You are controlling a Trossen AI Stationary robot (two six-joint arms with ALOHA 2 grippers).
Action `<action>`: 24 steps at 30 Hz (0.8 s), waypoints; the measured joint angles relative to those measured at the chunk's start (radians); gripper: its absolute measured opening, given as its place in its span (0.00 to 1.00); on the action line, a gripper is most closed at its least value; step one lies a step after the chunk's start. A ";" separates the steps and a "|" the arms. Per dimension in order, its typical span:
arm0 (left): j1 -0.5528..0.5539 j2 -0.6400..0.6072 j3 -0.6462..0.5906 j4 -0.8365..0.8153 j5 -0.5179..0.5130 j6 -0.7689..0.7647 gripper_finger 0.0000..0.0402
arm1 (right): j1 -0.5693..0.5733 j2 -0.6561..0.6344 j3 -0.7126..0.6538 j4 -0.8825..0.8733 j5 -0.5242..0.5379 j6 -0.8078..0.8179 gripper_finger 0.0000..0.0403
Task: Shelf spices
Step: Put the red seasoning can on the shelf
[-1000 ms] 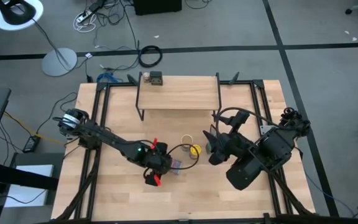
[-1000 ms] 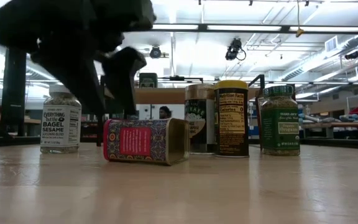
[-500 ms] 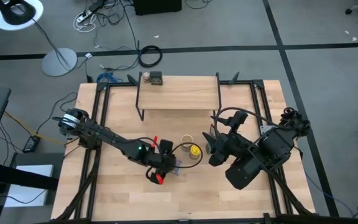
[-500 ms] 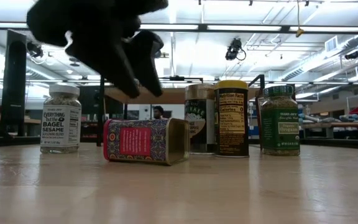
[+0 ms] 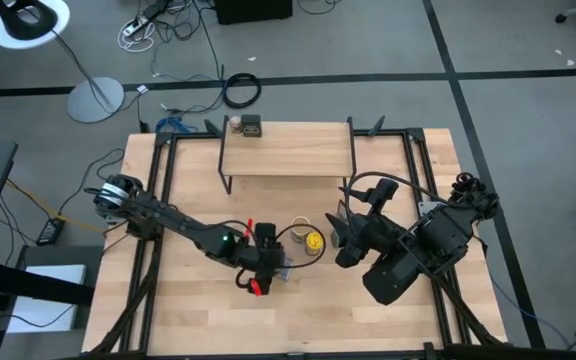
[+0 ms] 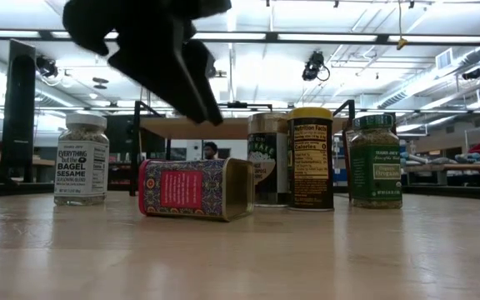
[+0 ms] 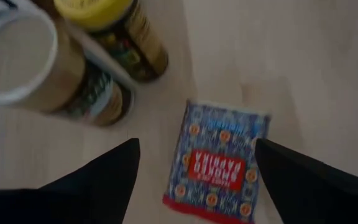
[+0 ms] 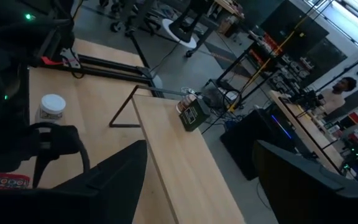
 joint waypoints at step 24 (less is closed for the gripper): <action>0.000 0.151 0.000 -0.096 0.068 0.125 0.99 | 0.000 0.001 0.000 0.000 -0.027 0.020 0.72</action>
